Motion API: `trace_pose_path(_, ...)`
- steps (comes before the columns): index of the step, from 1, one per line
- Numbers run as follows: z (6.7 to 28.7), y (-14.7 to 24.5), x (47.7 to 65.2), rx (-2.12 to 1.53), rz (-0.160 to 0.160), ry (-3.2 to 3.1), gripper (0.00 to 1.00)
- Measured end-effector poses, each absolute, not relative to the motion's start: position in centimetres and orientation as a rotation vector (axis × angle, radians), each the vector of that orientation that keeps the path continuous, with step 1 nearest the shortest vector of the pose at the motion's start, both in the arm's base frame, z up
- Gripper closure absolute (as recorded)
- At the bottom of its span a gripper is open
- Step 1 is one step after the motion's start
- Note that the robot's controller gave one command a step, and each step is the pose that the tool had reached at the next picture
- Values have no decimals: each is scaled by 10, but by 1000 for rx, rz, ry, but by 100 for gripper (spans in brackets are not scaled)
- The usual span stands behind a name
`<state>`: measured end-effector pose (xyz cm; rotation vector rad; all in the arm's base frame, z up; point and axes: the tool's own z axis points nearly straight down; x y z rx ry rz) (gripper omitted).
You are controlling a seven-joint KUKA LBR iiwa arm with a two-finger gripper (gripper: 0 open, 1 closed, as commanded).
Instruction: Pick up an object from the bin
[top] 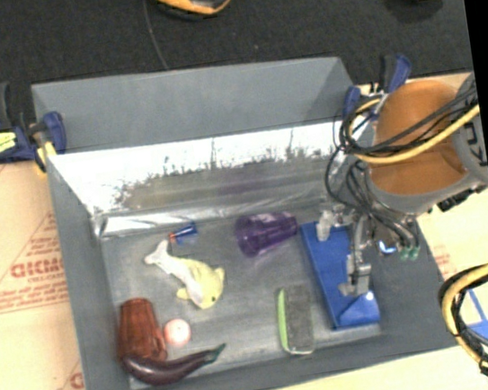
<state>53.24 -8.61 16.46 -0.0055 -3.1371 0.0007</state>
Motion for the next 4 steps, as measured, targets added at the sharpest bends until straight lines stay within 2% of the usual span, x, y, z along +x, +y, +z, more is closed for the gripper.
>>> trace_pose_path(1, 168, -86, 534, -2, 2, -3145, 0)
trace_pose_path(2, 131, -87, 522, -118, 1, -3146, 0)
trace_pose_path(3, 107, -95, 527, 26, 4, -3150, 0)
trace_pose_path(4, 89, -103, 537, -165, 0, -3146, 0)
